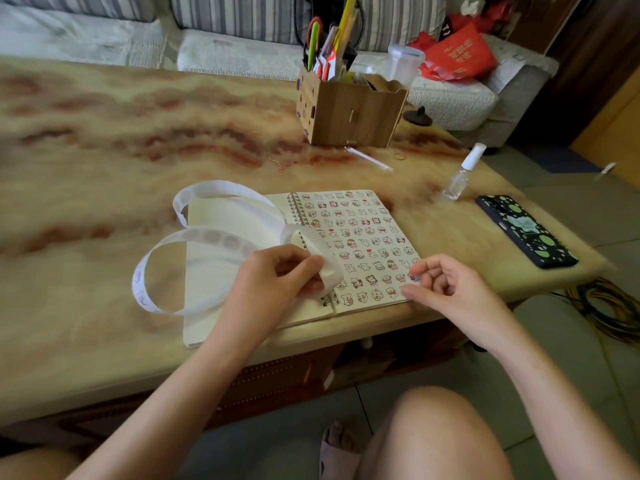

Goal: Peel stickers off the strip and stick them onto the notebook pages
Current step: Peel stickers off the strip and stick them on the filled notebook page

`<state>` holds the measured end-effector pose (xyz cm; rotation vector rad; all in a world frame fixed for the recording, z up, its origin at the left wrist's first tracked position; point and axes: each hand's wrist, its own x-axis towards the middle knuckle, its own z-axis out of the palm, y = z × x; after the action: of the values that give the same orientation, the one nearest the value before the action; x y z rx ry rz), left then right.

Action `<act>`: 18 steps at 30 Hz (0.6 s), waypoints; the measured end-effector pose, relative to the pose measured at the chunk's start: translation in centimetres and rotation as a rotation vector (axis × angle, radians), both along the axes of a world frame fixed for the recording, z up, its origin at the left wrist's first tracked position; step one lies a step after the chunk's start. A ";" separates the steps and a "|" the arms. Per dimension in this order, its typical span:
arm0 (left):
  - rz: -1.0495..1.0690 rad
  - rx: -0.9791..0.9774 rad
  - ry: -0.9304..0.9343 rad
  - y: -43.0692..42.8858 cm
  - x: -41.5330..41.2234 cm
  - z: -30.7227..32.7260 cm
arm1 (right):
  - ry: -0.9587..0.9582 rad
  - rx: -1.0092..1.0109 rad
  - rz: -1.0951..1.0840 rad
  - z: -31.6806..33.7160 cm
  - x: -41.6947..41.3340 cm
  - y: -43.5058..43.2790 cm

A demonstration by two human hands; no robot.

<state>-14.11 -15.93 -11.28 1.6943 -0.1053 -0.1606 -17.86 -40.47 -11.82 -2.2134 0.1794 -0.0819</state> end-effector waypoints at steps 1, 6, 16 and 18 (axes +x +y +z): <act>-0.001 -0.003 0.000 0.0 0.0 0.0 | 0.012 -0.004 0.013 0.1 0.0 -0.1; 0.002 -0.016 0.004 -0.1 0.1 -0.1 | 0.026 -0.003 0.030 0.4 0.0 -0.3; -0.003 -0.030 0.001 -0.2 0.0 0.0 | -0.005 0.007 -0.025 -0.2 0.3 0.2; 0.000 -0.031 0.003 -0.1 0.1 -0.1 | -0.006 -0.001 -0.023 -0.1 0.2 0.1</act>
<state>-14.03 -16.03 -11.33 1.6635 -0.1052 -0.1610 -17.64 -40.35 -11.89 -2.2118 0.2012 -0.1006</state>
